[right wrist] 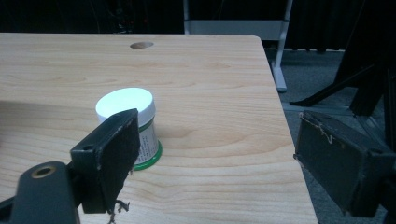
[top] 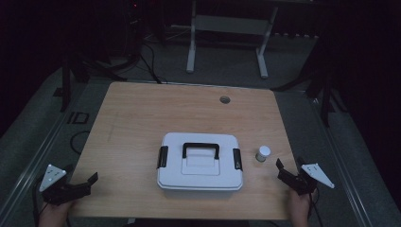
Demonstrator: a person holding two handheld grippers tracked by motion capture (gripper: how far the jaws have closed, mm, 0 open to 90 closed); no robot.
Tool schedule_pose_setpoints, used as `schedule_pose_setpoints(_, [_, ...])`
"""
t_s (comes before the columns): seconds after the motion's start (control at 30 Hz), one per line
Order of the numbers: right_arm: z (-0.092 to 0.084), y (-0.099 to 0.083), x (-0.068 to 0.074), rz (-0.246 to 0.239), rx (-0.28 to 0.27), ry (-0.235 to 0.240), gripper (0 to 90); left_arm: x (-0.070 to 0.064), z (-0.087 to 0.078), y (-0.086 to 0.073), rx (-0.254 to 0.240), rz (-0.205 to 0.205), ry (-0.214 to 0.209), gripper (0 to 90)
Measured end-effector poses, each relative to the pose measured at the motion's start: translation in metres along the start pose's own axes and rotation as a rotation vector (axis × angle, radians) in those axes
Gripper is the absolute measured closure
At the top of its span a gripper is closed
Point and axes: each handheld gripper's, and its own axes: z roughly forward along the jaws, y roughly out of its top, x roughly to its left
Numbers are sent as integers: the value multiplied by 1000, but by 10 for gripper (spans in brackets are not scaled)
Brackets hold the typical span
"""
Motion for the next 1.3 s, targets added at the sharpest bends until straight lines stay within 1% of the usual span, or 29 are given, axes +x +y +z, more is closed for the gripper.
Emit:
schedule_pose_setpoints(0.03, [0, 0, 0, 0, 1, 3, 137, 0, 0, 2, 36, 12, -18, 0])
schedule_pose_setpoints(0.07, [0, 0, 0, 0, 1, 3, 137, 0, 0, 2, 36, 12, -18, 0])
schedule_pose_setpoints(0.1, [0, 0, 0, 0, 5, 4, 137, 1, 0, 7, 94, 18, -44, 0])
schedule_pose_setpoints(0.17, [0, 0, 1, -1, 6, 6, 136, 2, 0, 11, 143, 26, -81, 0])
schedule_pose_setpoints(0.23, [0, 0, 1, -3, 8, 8, 137, 3, -1, 15, 187, 48, -103, 0])
schedule_pose_setpoints(0.27, [0, 0, 1, -3, 7, 9, 137, 3, -1, 15, 187, 48, -103, 0])
schedule_pose_setpoints(0.3, [0, 0, 1, -2, 7, 10, 136, 3, -1, 19, 238, 85, -126, 0])
schedule_pose_setpoints(0.33, [0, 0, 1, -2, 7, 10, 136, 3, -1, 19, 238, 85, -126, 0])
schedule_pose_setpoints(0.37, [0, 0, 1, -8, 8, -2, 137, 3, 0, 23, 308, 118, -151, 0])
schedule_pose_setpoints(0.43, [0, 0, 1, -11, 9, -5, 136, 2, 1, 27, 372, 153, -168, 0])
schedule_pose_setpoints(0.47, [0, 0, 1, -11, 9, -5, 136, 2, 1, 27, 372, 153, -168, 0])
schedule_pose_setpoints(0.5, [0, 0, 1, -12, 7, -6, 136, 1, 1, 32, 424, 190, -172, 0])
schedule_pose_setpoints(0.53, [0, 0, 1, -11, 7, -4, 136, 1, 1, 32, 424, 190, -172, 0])
schedule_pose_setpoints(0.6, [0, 0, 1, -10, 9, -4, 136, 0, 1, 39, 472, 238, -174, 0])
schedule_pose_setpoints(0.63, [0, 0, 1, -10, 9, -4, 136, 0, 1, 39, 472, 238, -174, 0])
schedule_pose_setpoints(0.8, [0, 0, 1, -4, 7, -1, 136, -6, 3, 51, 601, 315, -197, 0])
schedule_pose_setpoints(0.83, [0, 0, 1, -4, 7, 0, 136, -7, 3, 52, 618, 335, -198, 0])
schedule_pose_setpoints(0.87, [0, 0, 1, -4, 7, 0, 136, -7, 3, 52, 618, 335, -198, 0])
schedule_pose_setpoints(0.9, [0, 0, 1, -5, 9, 1, 136, -10, 5, 54, 670, 373, -197, 0])
schedule_pose_setpoints(0.93, [0, 0, 1, -6, 8, 1, 137, -11, 6, 56, 692, 382, -207, 0])
schedule_pose_setpoints(0.97, [0, 0, 1, -6, 8, 1, 137, -11, 6, 56, 692, 382, -207, 0])
schedule_pose_setpoints(1.0, [1, 0, 1, -9, 10, 2, 137, -13, 8, 58, 739, 395, -223, 0])
schedule_pose_setpoints(1.03, [1, 0, 1, -9, 10, 2, 137, -13, 8, 58, 739, 395, -223, 0])
schedule_pose_setpoints(1.07, [1, 0, 1, -9, 10, 2, 136, -14, 10, 60, 762, 404, -222, 0])
schedule_pose_setpoints(1.1, [1, 0, 1, -9, 10, 2, 136, -14, 10, 60, 762, 404, -222, 0])
schedule_pose_setpoints(1.13, [0, 0, 1, -8, 10, 1, 136, -18, 15, 62, 837, 434, -232, 0])
schedule_pose_setpoints(1.23, [0, 0, 1, -9, 12, 1, 136, -22, 18, 64, 897, 491, -238, 0])
schedule_pose_setpoints(1.27, [0, 0, 1, -9, 12, 1, 136, -22, 18, 64, 897, 491, -238, 0])
schedule_pose_setpoints(1.3, [0, 0, 2, -8, 15, -2, 136, -24, 21, 66, 940, 506, -254, 0])
